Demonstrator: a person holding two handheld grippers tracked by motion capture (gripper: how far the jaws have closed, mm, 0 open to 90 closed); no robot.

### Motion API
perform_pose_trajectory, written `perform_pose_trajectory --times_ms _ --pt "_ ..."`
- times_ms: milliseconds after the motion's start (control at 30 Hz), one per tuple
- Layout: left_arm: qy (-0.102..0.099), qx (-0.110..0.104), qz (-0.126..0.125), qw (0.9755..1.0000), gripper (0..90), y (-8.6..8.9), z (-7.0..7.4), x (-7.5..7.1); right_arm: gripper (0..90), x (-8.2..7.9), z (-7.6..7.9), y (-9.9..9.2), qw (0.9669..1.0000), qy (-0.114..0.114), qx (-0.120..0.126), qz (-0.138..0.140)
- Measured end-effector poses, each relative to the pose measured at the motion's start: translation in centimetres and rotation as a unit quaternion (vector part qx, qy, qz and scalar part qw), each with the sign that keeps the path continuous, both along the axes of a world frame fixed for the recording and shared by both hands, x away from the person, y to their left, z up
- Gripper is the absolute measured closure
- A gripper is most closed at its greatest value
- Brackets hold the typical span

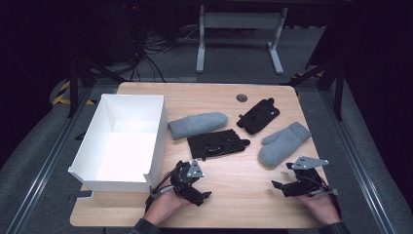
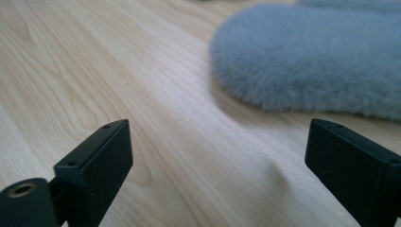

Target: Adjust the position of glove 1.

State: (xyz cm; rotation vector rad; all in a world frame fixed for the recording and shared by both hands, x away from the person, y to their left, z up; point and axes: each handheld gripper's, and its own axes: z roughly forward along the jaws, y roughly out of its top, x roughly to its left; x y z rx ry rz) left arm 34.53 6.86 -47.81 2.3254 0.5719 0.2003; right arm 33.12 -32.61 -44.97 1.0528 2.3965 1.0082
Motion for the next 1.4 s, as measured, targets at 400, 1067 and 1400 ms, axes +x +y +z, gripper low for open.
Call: perform_pose_trajectory --times_ms 400,1067,1400 --pt "0.0 -0.002 -0.004 1.0 0.2 1.0 -0.1 -0.5 21.2 4.3 2.8 -1.1 0.9992 -0.016 0.024 -0.029" --pt "0.0 -0.002 -0.006 1.0 0.1 1.0 -0.1 -0.5 82.9 9.0 0.4 -2.3 0.9991 0.027 0.012 -0.029" --pt "0.0 -0.003 -0.006 1.0 0.1 1.0 -0.1 -0.5 87.8 7.5 2.5 -2.1 0.9993 -0.009 0.019 -0.032"
